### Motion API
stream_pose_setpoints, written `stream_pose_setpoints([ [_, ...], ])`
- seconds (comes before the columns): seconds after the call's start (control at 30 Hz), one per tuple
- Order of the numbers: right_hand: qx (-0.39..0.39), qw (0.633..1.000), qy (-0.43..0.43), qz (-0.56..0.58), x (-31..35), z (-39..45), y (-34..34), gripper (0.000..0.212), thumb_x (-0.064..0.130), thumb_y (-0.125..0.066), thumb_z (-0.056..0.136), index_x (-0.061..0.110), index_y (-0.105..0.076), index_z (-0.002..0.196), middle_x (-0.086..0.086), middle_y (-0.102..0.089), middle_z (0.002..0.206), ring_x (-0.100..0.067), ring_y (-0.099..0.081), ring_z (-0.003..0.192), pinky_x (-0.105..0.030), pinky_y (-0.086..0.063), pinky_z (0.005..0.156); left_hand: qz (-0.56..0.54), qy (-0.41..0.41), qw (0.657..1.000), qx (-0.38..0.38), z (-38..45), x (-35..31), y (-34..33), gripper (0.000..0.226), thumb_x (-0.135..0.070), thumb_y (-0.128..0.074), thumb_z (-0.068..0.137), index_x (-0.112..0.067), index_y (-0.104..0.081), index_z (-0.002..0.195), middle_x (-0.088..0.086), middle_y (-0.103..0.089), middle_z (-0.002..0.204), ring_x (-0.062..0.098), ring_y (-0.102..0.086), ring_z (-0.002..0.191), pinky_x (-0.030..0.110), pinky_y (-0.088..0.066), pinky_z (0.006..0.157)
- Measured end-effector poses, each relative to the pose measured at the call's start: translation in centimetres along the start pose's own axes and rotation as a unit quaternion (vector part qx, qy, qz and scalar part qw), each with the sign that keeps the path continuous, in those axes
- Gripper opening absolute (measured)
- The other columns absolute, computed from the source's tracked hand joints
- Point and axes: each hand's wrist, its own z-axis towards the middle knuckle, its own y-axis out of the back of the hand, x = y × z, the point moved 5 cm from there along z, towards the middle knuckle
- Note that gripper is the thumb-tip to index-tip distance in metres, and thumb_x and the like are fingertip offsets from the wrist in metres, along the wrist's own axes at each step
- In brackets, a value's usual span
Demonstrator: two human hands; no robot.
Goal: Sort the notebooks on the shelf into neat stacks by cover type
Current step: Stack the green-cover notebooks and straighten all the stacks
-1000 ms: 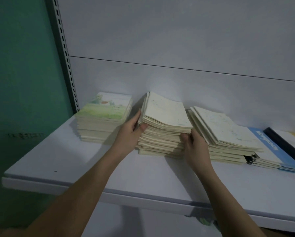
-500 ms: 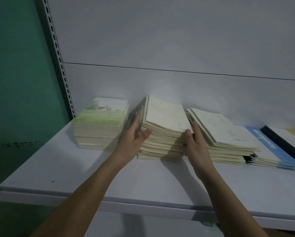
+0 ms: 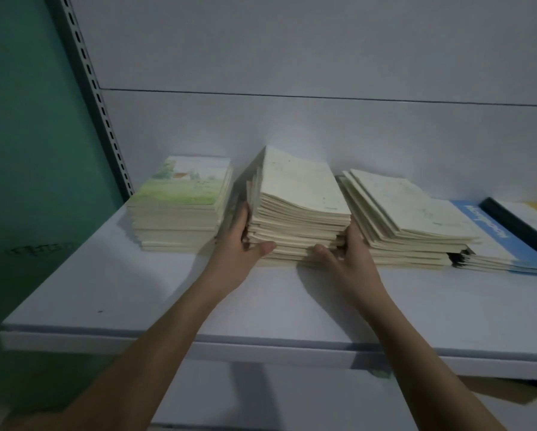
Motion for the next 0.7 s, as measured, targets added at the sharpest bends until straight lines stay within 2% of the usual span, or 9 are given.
stream_pose_setpoints([
  [0.07, -0.019, 0.999, -0.009, -0.028, -0.4, 0.0, 0.0, 0.049, 0.010, -0.064, 0.089, 0.023, -0.047, 0.134, 0.019, -0.063, 0.108, 0.005, -0.059, 0.095, -0.003, -0.040, 0.069, -0.003, 0.003, 1.000, -0.004, 0.1, 0.1, 0.2, 0.082, -0.012, -0.070, 0.087, -0.021, -0.024, 0.154, -0.003, -0.051, 0.145, 0.010, -0.053, 0.128, 0.039, -0.040, 0.111],
  [0.17, -0.032, 0.998, -0.021, -0.048, -1.1, 0.1, 0.0, 0.038, 0.013, -0.062, 0.090, 0.024, -0.052, 0.126, 0.008, -0.066, 0.100, -0.003, -0.059, 0.091, -0.005, -0.040, 0.065, 0.018, -0.001, 1.000, -0.020, 0.5, -0.1, 0.2, 0.075, -0.015, -0.069, 0.088, -0.025, -0.032, 0.152, -0.009, -0.054, 0.142, 0.002, -0.054, 0.124, 0.026, -0.042, 0.108],
  [0.23, -0.045, 0.997, -0.021, -0.050, -1.1, 0.3, 0.0, 0.036, 0.009, -0.060, 0.092, 0.022, -0.053, 0.125, 0.017, -0.065, 0.098, 0.009, -0.057, 0.088, -0.003, -0.040, 0.066, 0.049, -0.024, 0.998, -0.045, 0.7, -0.7, -0.1, 0.066, -0.016, -0.070, 0.088, -0.037, -0.040, 0.143, -0.011, -0.059, 0.134, -0.003, -0.057, 0.117, 0.015, -0.043, 0.100],
  [0.27, -0.054, 0.997, -0.021, -0.049, -1.0, 0.4, 0.0, 0.037, 0.008, -0.059, 0.092, 0.021, -0.053, 0.127, 0.023, -0.062, 0.098, 0.016, -0.056, 0.087, -0.001, -0.039, 0.067, 0.055, -0.034, 0.996, -0.060, 0.8, -0.9, -0.2, 0.064, -0.015, -0.070, 0.088, -0.043, -0.041, 0.136, -0.010, -0.060, 0.132, -0.002, -0.058, 0.115, 0.014, -0.044, 0.097],
  [0.33, -0.066, 0.996, -0.020, -0.049, -0.8, 0.2, 0.0, 0.035, 0.009, -0.058, 0.094, 0.019, -0.054, 0.127, 0.027, -0.060, 0.097, 0.021, -0.054, 0.086, 0.000, -0.038, 0.067, 0.039, -0.040, 0.995, -0.079, 0.8, -0.9, -0.5, 0.063, -0.013, -0.071, 0.087, -0.043, -0.042, 0.134, -0.006, -0.059, 0.134, 0.004, -0.058, 0.119, 0.021, -0.045, 0.101],
  [0.47, -0.072, 0.996, -0.027, -0.047, -0.6, -0.5, 0.0, 0.031, 0.014, -0.059, 0.094, 0.018, -0.055, 0.124, 0.024, -0.063, 0.096, 0.018, -0.055, 0.084, -0.001, -0.038, 0.065, -0.014, -0.015, 0.998, -0.058, 0.0, -0.1, -0.2, 0.070, -0.012, -0.072, 0.086, -0.023, -0.040, 0.148, -0.005, -0.059, 0.136, 0.010, -0.056, 0.124, 0.038, -0.042, 0.109],
  [0.6, -0.063, 0.997, -0.022, -0.035, -0.5, -0.7, 0.1, 0.046, 0.018, -0.065, 0.090, 0.024, -0.049, 0.131, 0.016, -0.067, 0.101, 0.004, -0.061, 0.089, -0.008, -0.045, 0.072, -0.012, -0.008, 0.999, -0.047, -0.5, -0.1, -0.2, 0.070, -0.008, -0.068, 0.088, -0.022, -0.037, 0.150, -0.006, -0.059, 0.137, 0.007, -0.056, 0.124, 0.034, -0.042, 0.110],
  [0.7, -0.061, 0.997, -0.022, -0.039, -0.8, -0.8, 0.1, 0.043, 0.019, -0.067, 0.088, 0.024, -0.051, 0.127, 0.011, -0.068, 0.100, -0.001, -0.062, 0.090, -0.014, -0.048, 0.076, 0.001, -0.015, 0.997, -0.075, -0.7, -0.3, -0.1, 0.064, -0.009, -0.069, 0.088, -0.028, -0.045, 0.144, -0.012, -0.063, 0.128, 0.001, -0.059, 0.117, 0.028, -0.045, 0.106],
])
